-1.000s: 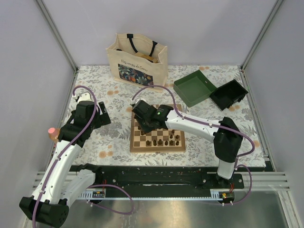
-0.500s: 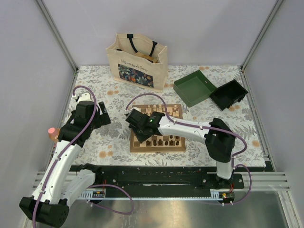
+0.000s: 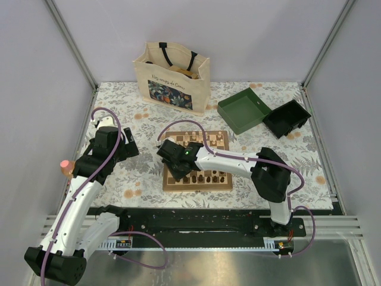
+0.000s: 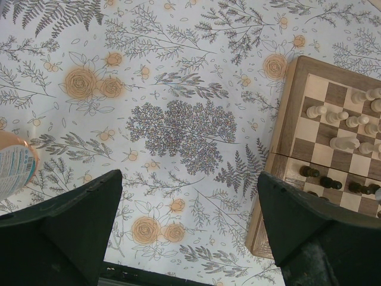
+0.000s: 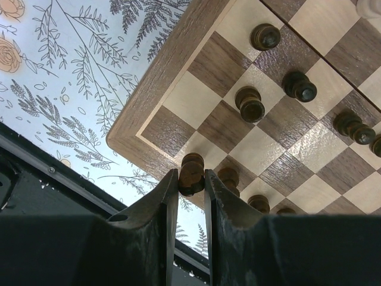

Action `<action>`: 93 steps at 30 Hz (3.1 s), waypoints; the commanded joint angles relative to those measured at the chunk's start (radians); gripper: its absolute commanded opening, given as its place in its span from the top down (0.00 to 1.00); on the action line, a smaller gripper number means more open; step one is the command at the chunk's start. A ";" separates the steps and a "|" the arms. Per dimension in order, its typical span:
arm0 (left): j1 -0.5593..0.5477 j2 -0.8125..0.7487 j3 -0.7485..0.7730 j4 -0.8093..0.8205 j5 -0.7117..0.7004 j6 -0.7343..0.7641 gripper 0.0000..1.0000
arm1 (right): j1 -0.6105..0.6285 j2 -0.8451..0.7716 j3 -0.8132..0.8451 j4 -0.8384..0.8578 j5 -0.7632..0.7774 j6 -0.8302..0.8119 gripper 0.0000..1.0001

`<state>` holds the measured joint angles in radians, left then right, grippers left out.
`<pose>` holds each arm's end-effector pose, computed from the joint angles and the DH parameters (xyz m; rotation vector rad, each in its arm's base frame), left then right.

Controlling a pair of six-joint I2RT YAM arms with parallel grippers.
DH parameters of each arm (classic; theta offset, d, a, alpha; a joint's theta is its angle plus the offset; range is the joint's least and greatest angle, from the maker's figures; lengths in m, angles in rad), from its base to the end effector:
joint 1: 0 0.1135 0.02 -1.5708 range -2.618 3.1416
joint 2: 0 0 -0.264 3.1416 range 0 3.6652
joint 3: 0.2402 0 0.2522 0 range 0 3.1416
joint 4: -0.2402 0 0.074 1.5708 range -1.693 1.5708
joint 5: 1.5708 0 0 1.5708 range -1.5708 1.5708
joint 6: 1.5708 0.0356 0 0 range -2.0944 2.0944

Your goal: Set up the chess pieces on the board

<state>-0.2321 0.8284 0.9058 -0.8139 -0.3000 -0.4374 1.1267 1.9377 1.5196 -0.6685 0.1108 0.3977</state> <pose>0.1592 -0.0268 0.3142 -0.3825 2.2350 -0.0064 0.1814 0.3720 0.2185 -0.9262 2.5309 0.3514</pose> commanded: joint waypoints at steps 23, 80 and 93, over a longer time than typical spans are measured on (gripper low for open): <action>0.005 -0.005 -0.007 0.039 0.009 0.009 0.01 | 0.012 -0.035 0.004 0.030 -0.034 -0.023 0.51; 0.014 -0.011 -0.007 0.045 0.022 0.011 0.01 | -0.116 0.107 0.139 0.032 0.006 -0.036 0.57; 0.016 -0.011 -0.010 0.047 0.022 0.011 0.01 | -0.116 0.125 0.152 0.032 0.000 -0.043 0.66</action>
<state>-0.2211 0.8265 0.9054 -0.8101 -0.2905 -0.4374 1.0176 2.0548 1.6329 -0.6495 0.1150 0.3626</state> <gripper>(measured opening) 0.988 0.370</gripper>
